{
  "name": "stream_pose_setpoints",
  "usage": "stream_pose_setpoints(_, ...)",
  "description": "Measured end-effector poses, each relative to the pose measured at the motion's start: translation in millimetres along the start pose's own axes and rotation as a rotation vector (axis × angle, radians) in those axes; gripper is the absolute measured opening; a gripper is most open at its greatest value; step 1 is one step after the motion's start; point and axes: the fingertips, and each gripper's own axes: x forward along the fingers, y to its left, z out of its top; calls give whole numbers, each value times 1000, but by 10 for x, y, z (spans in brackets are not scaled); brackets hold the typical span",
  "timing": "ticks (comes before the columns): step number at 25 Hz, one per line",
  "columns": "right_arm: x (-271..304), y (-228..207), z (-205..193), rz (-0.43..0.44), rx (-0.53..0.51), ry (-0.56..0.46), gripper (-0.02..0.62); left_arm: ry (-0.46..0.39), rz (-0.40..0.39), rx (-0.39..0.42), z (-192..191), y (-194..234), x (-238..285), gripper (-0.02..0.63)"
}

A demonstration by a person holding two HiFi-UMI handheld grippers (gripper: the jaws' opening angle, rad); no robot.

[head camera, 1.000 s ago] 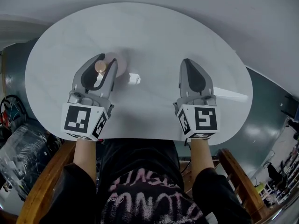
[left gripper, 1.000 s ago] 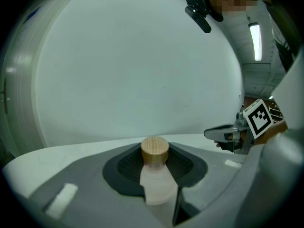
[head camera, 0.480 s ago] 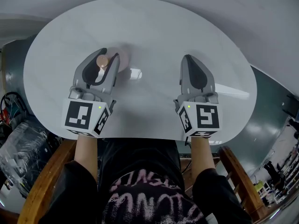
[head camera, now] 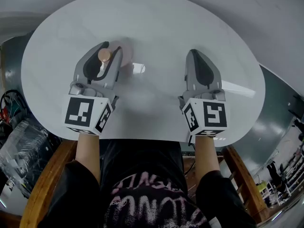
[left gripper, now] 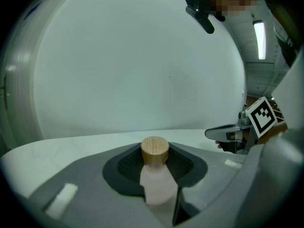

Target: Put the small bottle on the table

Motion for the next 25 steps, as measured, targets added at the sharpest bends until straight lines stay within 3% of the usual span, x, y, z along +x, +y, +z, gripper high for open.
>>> stream_pose_setpoints(25,82,-20,-120,-15,13,22,11,28,-16,-7,-113,-8,97,129)
